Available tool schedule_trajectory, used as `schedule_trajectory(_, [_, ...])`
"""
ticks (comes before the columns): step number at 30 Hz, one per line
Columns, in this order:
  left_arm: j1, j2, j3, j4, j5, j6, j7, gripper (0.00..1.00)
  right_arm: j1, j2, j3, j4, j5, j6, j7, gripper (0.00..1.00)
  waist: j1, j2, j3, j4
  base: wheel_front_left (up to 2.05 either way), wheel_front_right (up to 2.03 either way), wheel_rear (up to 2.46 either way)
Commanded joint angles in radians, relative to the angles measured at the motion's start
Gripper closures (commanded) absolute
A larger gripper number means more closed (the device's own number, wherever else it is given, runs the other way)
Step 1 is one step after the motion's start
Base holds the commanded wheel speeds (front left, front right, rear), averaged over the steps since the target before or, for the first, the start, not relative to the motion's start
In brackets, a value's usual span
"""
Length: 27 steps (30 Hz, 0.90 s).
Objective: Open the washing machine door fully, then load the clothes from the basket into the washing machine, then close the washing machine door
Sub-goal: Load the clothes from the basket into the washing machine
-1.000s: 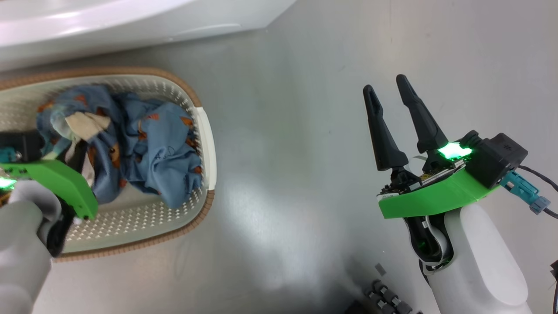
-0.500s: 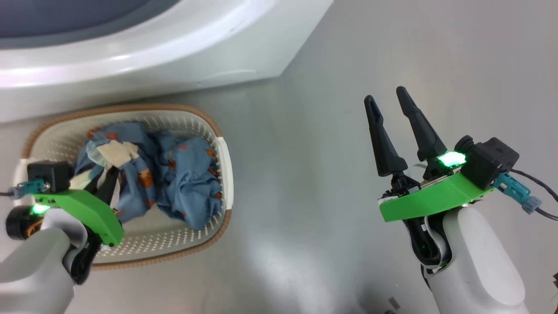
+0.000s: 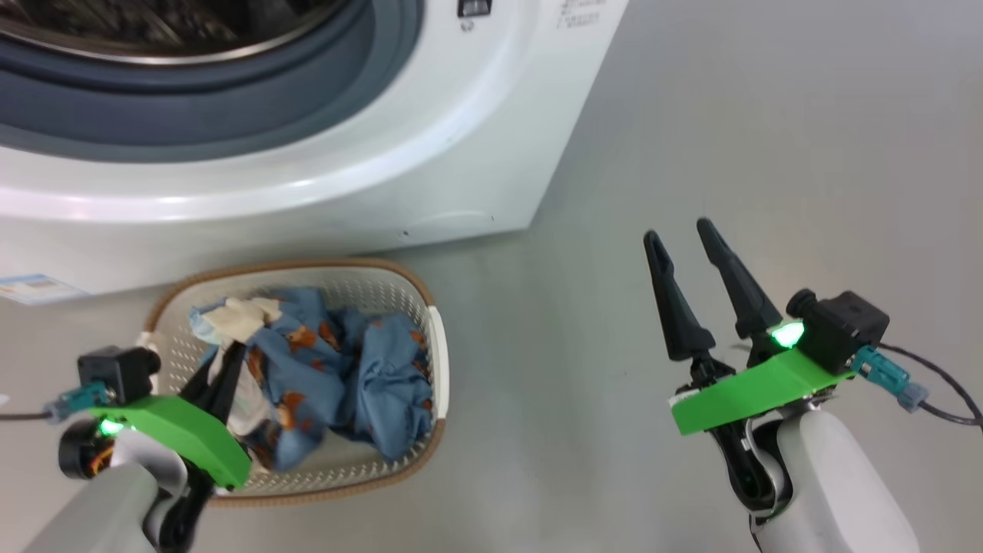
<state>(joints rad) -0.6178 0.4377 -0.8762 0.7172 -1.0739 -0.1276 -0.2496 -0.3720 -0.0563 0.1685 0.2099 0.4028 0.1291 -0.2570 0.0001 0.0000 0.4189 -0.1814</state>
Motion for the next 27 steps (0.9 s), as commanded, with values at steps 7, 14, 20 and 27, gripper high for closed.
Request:
schedule_trajectory(7, [0.098,0.007,0.150,-0.098,0.094,-0.003,-0.012,1.00,0.050,0.006,0.007,0.003,-0.017,0.002,-0.005,0.00,-0.0001,0.0000,-0.144,0.055,0.00,0.00,0.00])
schedule_trajectory(14, [0.179,-0.018,0.262,-0.189,0.174,0.000,-0.012,1.00,0.075,0.006,0.000,0.019,-0.018,0.002,-0.005,0.00,-0.0001,0.0000,-0.206,0.065,0.00,0.00,0.00])
schedule_trajectory(20, [0.259,-0.049,0.372,-0.299,0.239,0.017,-0.012,1.00,0.103,0.006,-0.012,0.024,-0.018,0.002,-0.005,0.00,-0.0001,0.0000,-0.248,0.076,0.00,0.00,0.00])
schedule_trajectory(27, [0.352,-0.083,0.469,-0.430,0.323,0.048,-0.012,1.00,0.128,0.005,-0.021,0.030,-0.019,0.002,-0.005,0.00,-0.0001,0.0000,-0.288,0.087,0.00,0.00,0.00])
